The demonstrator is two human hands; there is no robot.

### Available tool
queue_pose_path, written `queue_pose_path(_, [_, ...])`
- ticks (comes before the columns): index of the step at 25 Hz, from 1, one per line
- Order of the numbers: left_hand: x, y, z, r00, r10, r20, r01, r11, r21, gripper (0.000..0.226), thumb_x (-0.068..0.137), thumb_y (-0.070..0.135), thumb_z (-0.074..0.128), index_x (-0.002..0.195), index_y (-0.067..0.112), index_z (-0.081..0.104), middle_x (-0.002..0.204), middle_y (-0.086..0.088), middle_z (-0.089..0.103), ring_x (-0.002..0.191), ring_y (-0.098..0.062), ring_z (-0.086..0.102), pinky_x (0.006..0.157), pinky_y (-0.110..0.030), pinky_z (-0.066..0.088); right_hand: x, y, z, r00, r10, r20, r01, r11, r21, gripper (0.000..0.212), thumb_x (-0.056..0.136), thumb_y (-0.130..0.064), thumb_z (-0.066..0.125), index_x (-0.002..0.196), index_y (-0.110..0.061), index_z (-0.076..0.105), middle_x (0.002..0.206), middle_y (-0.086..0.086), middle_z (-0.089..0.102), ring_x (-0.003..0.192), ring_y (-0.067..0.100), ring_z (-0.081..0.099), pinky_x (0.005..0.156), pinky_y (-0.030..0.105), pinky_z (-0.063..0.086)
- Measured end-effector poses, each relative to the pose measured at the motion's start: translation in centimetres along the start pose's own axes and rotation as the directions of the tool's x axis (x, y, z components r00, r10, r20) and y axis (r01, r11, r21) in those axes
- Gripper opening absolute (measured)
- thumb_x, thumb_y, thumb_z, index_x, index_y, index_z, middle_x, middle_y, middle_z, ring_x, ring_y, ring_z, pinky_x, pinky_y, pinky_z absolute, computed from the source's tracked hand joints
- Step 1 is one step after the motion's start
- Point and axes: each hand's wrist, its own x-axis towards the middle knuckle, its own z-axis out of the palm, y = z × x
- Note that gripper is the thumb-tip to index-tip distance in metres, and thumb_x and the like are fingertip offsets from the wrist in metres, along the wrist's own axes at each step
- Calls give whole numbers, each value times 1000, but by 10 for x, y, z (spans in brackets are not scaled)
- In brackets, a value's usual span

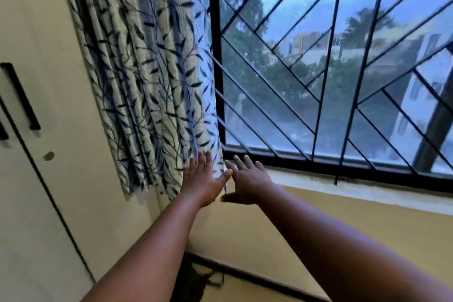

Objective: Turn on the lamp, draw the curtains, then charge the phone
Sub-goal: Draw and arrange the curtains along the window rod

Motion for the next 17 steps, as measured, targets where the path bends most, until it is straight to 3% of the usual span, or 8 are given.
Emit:
queue_pose_path(3, [81,-6,-61,985,1,-174,-31,985,-171,93,83,78,23,150,27,-16,158,0,-21,145,-20,-20,115,-39,-12,74,-8,-57,990,-13,-142,12,1000,-2,107,74,-75,52,151,-23,-1,161,6,-5,147,30,-7,116,52,6])
queue_pose_path(7, [172,4,-157,906,98,-411,-176,972,-157,86,86,74,24,150,30,-13,159,0,-17,146,-21,-15,115,-41,-11,160,-28,-150,925,0,-380,28,997,69,106,73,-70,57,152,-27,0,161,4,-8,147,29,-9,116,52,4])
queue_pose_path(13, [250,21,-285,719,305,-624,-326,942,85,73,85,76,18,148,46,-2,160,2,-12,146,-22,-14,115,-46,-8,234,-32,-266,773,19,-634,-11,1000,17,104,75,-70,51,148,-36,-15,158,8,-20,145,37,-11,115,55,7])
queue_pose_path(16, [273,23,-337,581,389,-715,-374,908,190,70,77,84,7,142,59,1,160,6,-11,146,-21,-15,115,-51,1,268,-29,-321,683,50,-729,-42,999,30,98,78,-67,48,146,-40,-17,156,11,-24,143,46,-3,110,58,19])
queue_pose_path(17, [277,22,-347,571,387,-724,-367,909,196,71,72,87,2,139,63,-2,160,8,-12,146,-21,-14,116,-52,5,275,-28,-332,664,80,-743,-59,997,54,95,80,-64,47,144,-41,-19,156,13,-23,142,49,3,107,59,24])
